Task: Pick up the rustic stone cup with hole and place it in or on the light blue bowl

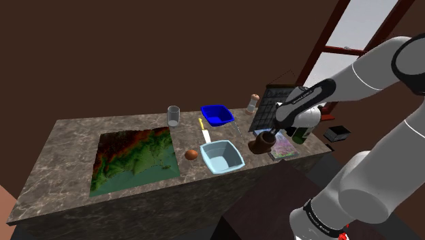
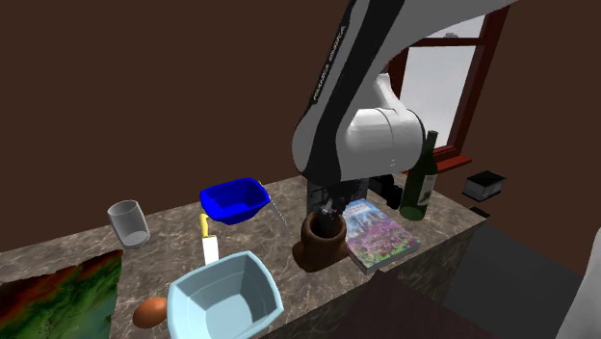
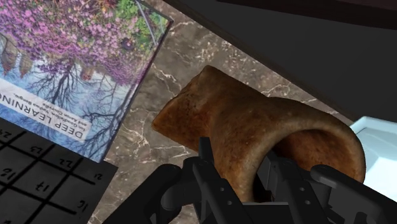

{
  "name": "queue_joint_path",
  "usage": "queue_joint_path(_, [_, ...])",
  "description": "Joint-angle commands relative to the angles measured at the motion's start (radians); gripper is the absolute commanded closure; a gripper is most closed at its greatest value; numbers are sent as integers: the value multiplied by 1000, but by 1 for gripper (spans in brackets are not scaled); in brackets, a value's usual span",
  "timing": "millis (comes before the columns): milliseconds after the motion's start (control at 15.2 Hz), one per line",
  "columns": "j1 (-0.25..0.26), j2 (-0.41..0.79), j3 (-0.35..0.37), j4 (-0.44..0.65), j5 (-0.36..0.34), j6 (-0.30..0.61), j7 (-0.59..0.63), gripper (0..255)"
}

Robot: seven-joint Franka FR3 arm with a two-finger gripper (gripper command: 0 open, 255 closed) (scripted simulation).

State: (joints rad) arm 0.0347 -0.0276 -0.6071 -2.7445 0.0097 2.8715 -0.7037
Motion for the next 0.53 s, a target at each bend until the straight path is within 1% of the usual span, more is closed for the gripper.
queue_joint_path(0, [-13,-39,-2,4,-72,-36,51,255])
queue_joint_path(198, [-39,-96,11,8,-147,-91,104,255])
queue_joint_path(462, [-67,-166,32,18,-207,-165,148,255])
